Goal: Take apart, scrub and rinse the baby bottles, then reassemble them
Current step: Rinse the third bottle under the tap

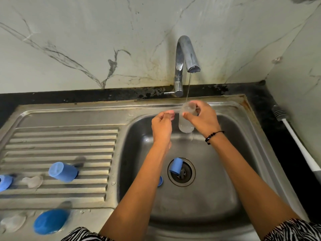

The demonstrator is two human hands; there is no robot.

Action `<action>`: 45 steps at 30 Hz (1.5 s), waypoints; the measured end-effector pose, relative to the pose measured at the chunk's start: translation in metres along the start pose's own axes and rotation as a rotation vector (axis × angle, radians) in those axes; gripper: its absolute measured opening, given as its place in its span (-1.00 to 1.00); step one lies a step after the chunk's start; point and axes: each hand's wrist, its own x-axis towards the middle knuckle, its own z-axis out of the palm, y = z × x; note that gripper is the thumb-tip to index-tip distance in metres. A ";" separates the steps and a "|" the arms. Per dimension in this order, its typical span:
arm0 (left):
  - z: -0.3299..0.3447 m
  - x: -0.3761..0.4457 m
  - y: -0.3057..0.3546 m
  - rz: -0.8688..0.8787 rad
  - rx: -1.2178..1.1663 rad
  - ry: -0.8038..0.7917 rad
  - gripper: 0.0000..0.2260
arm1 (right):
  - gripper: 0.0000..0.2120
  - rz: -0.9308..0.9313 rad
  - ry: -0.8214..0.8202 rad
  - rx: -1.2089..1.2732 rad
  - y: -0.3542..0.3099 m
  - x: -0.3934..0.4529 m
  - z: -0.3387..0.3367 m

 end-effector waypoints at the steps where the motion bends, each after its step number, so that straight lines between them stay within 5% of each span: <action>1: 0.001 0.001 0.000 0.001 -0.006 0.001 -0.80 | -0.62 -0.066 0.075 -0.005 -0.002 0.000 -0.001; 3: 0.002 0.001 0.001 -0.003 -0.016 0.013 -0.82 | -0.63 -0.156 0.138 -0.030 -0.004 0.001 0.000; 6: 0.003 -0.001 -0.001 -0.011 -0.015 0.045 -0.80 | -0.63 -0.030 -0.045 -0.160 0.001 0.001 0.004; 10: 0.004 -0.003 0.002 0.008 -0.008 0.033 -0.78 | -0.63 -0.167 0.112 -0.142 0.005 0.000 0.007; 13: 0.005 -0.006 0.002 -0.017 -0.015 0.043 -0.82 | -0.66 -0.028 -0.070 -0.236 0.004 -0.001 0.010; 16: 0.004 -0.006 0.002 -0.008 -0.003 0.029 -0.82 | -0.63 -0.188 0.089 -0.191 -0.002 -0.003 0.011; 20: 0.000 -0.009 0.001 -0.035 -0.002 0.051 -0.83 | -0.72 -0.013 -0.066 -0.267 0.001 -0.006 0.016; 23: -0.003 -0.009 0.002 -0.038 -0.013 0.050 -0.85 | -0.64 -0.107 0.077 -0.202 0.004 -0.006 0.017; 27: -0.006 -0.013 -0.003 -0.064 0.032 0.078 -0.86 | -0.66 0.020 -0.118 -0.251 0.006 -0.009 0.018; 31: -0.011 -0.018 0.000 -0.247 0.024 0.096 -0.93 | -0.73 0.061 0.079 0.097 -0.008 -0.016 0.012; 34: -0.016 -0.024 0.008 -0.431 -0.154 -0.057 -0.71 | -0.89 0.394 -0.011 0.762 -0.017 -0.031 0.018; 36: -0.017 -0.029 0.013 -0.417 -0.217 -0.053 -0.70 | -0.85 0.471 -0.092 0.891 -0.018 -0.039 0.017; 40: -0.026 -0.036 0.018 -0.202 -0.181 0.012 -0.62 | -0.82 0.393 -0.200 0.550 -0.015 -0.048 0.008; 45: -0.033 -0.048 0.028 0.036 0.089 -0.010 -0.48 | -0.53 0.098 -0.226 -0.055 -0.026 -0.044 0.007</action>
